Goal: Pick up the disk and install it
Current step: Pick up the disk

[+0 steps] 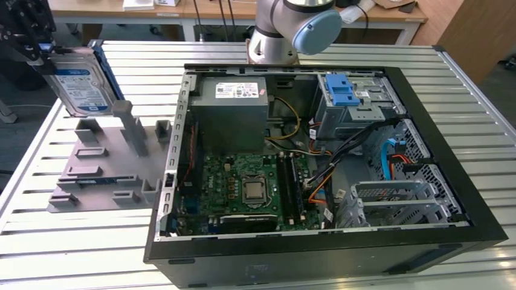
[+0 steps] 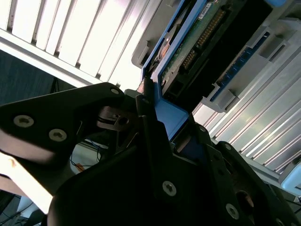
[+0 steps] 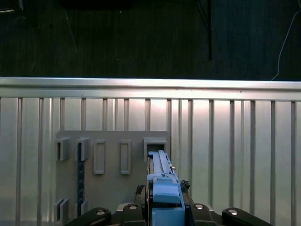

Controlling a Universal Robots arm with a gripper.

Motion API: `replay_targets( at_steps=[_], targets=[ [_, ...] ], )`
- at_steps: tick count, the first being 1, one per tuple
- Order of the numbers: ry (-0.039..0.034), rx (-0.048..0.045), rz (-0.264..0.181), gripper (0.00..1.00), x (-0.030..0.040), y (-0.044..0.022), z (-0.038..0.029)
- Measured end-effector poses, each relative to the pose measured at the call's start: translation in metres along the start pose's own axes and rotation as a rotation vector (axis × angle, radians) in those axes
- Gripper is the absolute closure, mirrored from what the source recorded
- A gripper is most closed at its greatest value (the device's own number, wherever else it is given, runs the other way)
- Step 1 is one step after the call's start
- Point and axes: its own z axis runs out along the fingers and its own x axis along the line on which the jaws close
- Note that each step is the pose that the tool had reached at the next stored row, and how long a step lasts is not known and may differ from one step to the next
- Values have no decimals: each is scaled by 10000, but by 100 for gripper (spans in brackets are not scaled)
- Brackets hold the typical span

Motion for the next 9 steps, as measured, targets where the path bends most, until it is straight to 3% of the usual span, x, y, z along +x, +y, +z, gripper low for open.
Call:
replay_targets(
  at_steps=[9],
  targets=[
    [-4, 7, 0, 64, -4, 1, -59]
  ],
)
